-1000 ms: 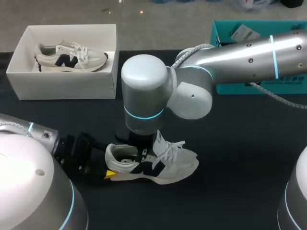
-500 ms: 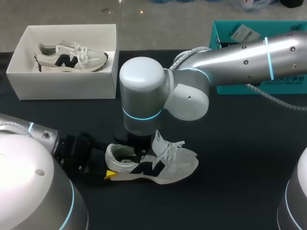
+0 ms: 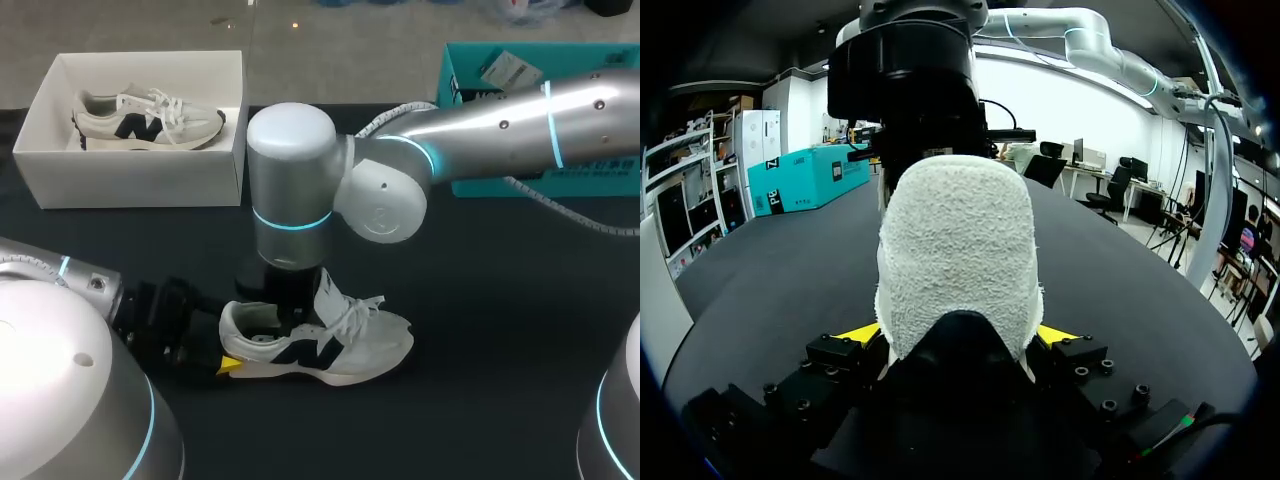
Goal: Take the shoe out of the shoebox, open the shoe tongue, remove and reinsert the insole, then place the shoe into the shoebox
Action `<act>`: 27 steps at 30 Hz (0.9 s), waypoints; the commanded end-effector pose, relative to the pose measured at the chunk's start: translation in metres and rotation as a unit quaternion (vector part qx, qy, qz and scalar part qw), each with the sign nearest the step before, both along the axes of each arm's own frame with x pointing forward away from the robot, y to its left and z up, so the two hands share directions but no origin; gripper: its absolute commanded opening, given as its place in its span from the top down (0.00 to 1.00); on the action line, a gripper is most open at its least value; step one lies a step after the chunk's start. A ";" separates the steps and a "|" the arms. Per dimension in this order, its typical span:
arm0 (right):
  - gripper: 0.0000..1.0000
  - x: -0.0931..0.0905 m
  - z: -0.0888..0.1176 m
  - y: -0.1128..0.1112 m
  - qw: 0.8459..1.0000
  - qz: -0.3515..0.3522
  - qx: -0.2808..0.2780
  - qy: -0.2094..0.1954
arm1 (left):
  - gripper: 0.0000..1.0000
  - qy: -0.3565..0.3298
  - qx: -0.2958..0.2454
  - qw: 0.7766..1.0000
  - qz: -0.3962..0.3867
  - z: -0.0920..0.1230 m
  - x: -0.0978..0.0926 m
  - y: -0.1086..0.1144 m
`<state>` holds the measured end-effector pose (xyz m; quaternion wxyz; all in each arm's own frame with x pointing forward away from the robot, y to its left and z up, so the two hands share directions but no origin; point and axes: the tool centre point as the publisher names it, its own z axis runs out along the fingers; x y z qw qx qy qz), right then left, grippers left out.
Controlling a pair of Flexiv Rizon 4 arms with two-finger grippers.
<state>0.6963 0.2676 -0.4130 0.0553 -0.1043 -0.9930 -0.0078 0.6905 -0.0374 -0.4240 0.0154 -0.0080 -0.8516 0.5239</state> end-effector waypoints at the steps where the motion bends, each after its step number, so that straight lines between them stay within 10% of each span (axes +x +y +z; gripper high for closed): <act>1: 0.75 -0.014 -0.045 0.005 1.000 -0.004 -0.004 0.018 | 1.00 0.000 0.000 1.000 0.000 0.001 0.000 0.001; 4: 1.00 -0.019 -0.050 0.002 1.000 -0.011 -0.009 0.026 | 1.00 0.000 0.000 1.000 0.000 0.001 0.000 0.001; 27: 1.00 -0.007 0.032 -0.012 1.000 -0.005 -0.018 0.006 | 1.00 0.000 0.000 1.000 0.000 0.001 0.000 0.001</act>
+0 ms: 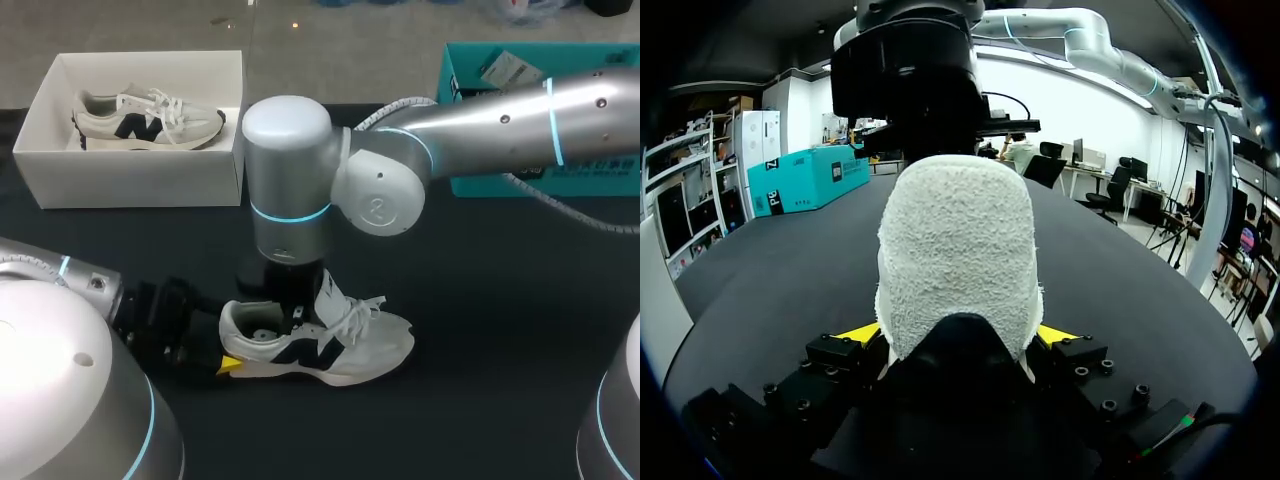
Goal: Take the shoe out of the shoebox, open the shoe tongue, remove and reinsert the insole, then place the shoe into the shoebox
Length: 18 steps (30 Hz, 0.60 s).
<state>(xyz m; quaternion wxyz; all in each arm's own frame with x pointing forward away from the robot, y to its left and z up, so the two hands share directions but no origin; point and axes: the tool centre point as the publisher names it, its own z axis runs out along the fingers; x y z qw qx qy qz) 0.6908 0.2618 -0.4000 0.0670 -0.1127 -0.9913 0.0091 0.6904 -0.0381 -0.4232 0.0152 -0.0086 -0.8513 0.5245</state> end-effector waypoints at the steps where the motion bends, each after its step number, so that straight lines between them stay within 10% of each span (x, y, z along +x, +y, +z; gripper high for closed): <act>1: 1.00 -0.001 0.021 -0.006 1.000 0.004 -0.002 -0.010 | 1.00 0.000 0.001 1.000 0.001 0.000 0.000 0.001; 18: 1.00 0.002 0.047 -0.029 0.998 -0.025 0.034 -0.048 | 1.00 0.000 0.001 1.000 0.001 0.000 0.000 0.001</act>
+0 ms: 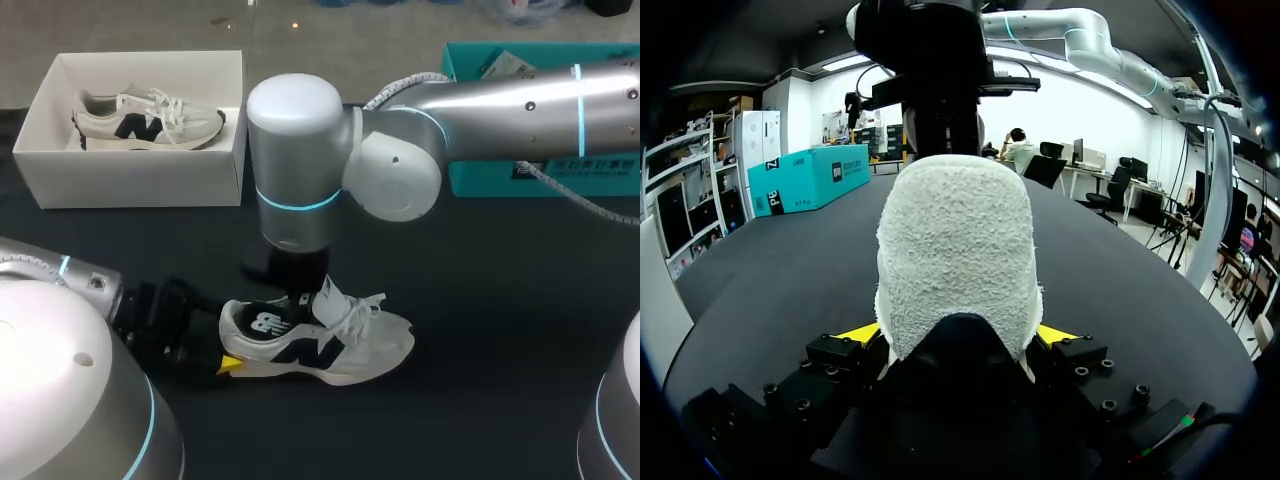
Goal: Take the shoe out of the shoebox, open the shoe tongue, remove and reinsert the insole, then place the shoe into the shoebox
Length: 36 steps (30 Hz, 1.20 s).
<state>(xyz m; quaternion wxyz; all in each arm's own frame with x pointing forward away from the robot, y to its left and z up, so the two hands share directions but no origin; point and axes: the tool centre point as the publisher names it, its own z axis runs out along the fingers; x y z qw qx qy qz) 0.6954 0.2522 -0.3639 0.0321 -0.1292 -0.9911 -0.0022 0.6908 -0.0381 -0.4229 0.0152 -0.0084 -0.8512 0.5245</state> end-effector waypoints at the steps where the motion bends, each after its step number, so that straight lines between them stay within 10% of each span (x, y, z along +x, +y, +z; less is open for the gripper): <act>1: 1.00 -0.002 0.011 -0.018 0.999 -0.007 0.030 -0.014 | 1.00 0.000 0.001 1.000 0.000 0.000 0.000 0.002; 16: 1.00 0.012 0.023 0.027 0.994 0.015 0.097 -0.041 | 1.00 0.000 0.001 1.000 0.000 0.000 0.000 0.002; 18: 0.73 0.012 0.021 0.026 0.994 0.015 0.098 -0.039 | 1.00 0.000 0.001 1.000 0.000 0.000 0.000 0.002; 25: 0.52 0.008 0.020 0.021 0.995 0.010 0.096 -0.036 | 1.00 0.000 0.001 1.000 0.000 0.000 0.000 0.002; 36: 0.61 0.006 0.008 0.014 0.995 -0.008 0.098 -0.022 | 1.00 0.000 0.001 1.000 0.000 0.000 0.000 0.002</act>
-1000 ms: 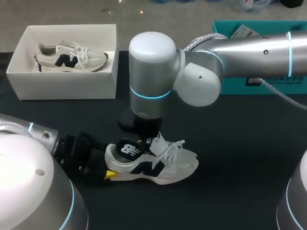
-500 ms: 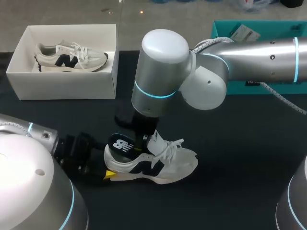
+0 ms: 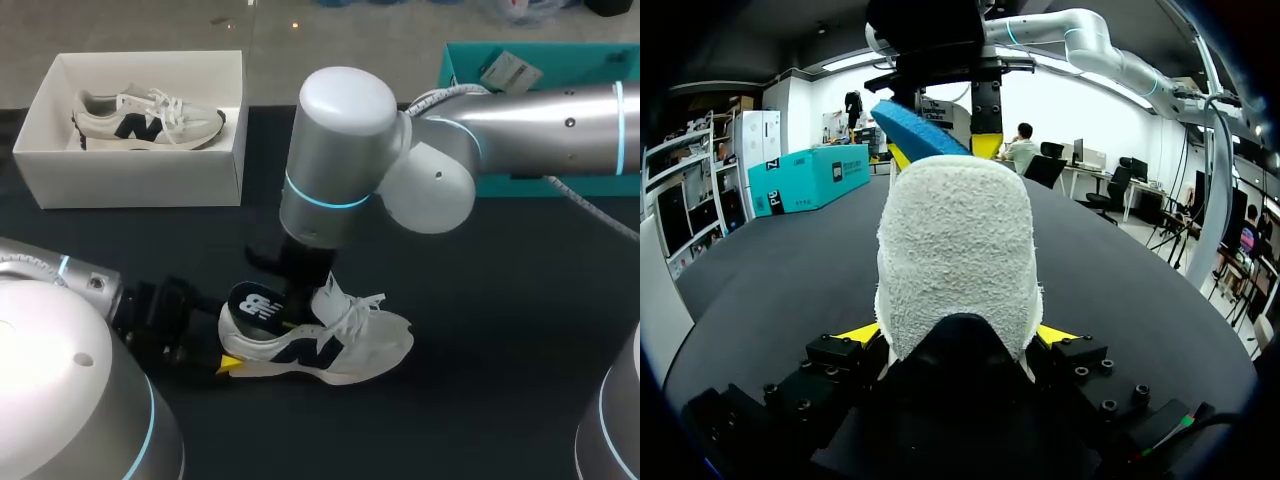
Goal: Take the shoe out of the shoebox, open the shoe tongue, remove and reinsert the insole, then place the shoe into the shoebox
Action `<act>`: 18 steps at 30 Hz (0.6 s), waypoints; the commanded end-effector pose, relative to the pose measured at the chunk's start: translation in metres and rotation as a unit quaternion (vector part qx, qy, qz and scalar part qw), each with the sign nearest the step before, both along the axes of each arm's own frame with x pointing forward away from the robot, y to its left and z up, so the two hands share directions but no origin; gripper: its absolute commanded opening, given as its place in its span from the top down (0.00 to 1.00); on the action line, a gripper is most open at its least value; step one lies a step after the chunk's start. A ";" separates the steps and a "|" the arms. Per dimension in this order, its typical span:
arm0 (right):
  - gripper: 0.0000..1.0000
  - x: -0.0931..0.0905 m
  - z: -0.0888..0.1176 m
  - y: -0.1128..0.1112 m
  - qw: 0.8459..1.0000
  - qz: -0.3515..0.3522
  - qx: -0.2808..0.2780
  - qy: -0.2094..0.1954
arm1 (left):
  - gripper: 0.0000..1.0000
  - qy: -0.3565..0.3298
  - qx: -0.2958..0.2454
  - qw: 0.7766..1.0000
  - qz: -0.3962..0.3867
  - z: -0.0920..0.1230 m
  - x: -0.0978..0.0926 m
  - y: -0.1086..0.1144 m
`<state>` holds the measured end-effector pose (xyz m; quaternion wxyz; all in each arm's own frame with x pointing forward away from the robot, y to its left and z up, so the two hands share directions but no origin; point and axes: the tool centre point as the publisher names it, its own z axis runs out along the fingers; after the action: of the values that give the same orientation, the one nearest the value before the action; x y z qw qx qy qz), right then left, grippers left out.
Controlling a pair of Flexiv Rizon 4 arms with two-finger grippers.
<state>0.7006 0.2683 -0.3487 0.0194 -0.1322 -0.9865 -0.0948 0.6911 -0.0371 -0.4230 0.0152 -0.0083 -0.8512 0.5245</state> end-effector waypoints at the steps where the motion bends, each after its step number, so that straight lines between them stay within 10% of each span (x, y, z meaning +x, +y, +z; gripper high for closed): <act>1: 0.67 0.001 -0.007 -0.001 1.000 -0.002 0.011 0.003 | 1.00 0.000 0.001 1.000 0.000 0.000 -0.001 0.001; 4: 1.00 0.002 -0.008 0.003 1.000 -0.004 0.018 0.002 | 1.00 0.000 0.001 1.000 0.000 0.000 -0.001 0.001; 18: 1.00 0.012 0.021 0.019 0.995 0.006 0.095 -0.007 | 1.00 0.000 0.001 1.000 0.000 0.000 -0.001 0.001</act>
<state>0.7138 0.2981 -0.3321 0.0247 -0.1250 -0.9768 -0.1724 0.6911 -0.0369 -0.4232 0.0152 -0.0082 -0.8513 0.5244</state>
